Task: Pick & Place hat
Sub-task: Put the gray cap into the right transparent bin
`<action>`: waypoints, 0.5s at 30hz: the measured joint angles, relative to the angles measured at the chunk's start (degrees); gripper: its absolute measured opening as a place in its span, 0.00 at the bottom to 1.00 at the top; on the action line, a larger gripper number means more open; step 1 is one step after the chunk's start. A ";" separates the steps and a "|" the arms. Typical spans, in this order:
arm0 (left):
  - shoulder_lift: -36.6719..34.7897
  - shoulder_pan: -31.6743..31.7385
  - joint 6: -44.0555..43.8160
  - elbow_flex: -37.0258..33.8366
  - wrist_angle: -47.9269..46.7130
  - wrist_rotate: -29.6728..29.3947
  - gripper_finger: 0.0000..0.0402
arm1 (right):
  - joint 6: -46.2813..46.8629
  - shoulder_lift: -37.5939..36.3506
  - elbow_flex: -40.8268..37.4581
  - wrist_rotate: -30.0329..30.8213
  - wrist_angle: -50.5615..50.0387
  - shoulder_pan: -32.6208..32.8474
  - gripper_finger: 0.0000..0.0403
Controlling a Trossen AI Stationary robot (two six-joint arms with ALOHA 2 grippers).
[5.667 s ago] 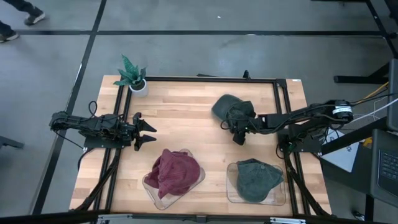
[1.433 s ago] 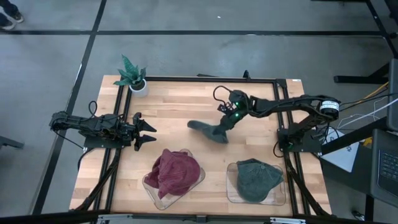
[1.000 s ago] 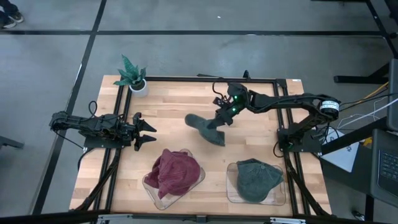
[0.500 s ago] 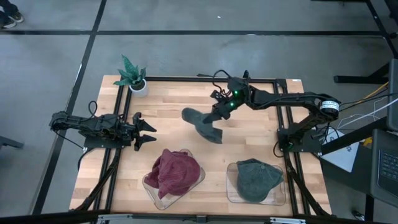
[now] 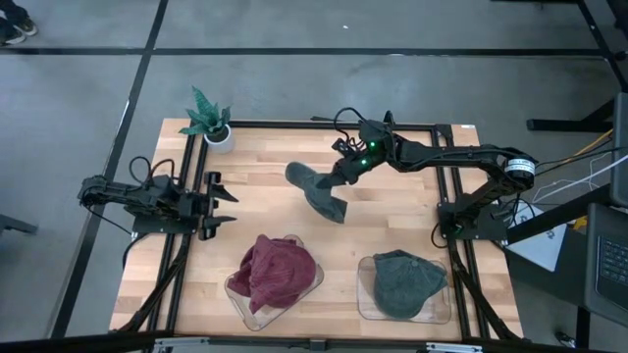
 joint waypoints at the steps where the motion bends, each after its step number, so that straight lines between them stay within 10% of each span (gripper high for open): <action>1: 0.02 0.01 1.99 0.00 0.27 -0.04 0.54 | 0.54 0.00 0.00 0.39 -0.01 0.02 0.02; 9: 0.02 0.05 16.37 0.02 1.57 -4.70 0.54 | 3.21 0.00 0.00 1.32 -0.14 0.00 0.02; 15: 0.02 0.05 6.45 0.00 8.99 -8.88 0.53 | 3.77 0.00 0.00 1.45 -0.16 -0.02 0.02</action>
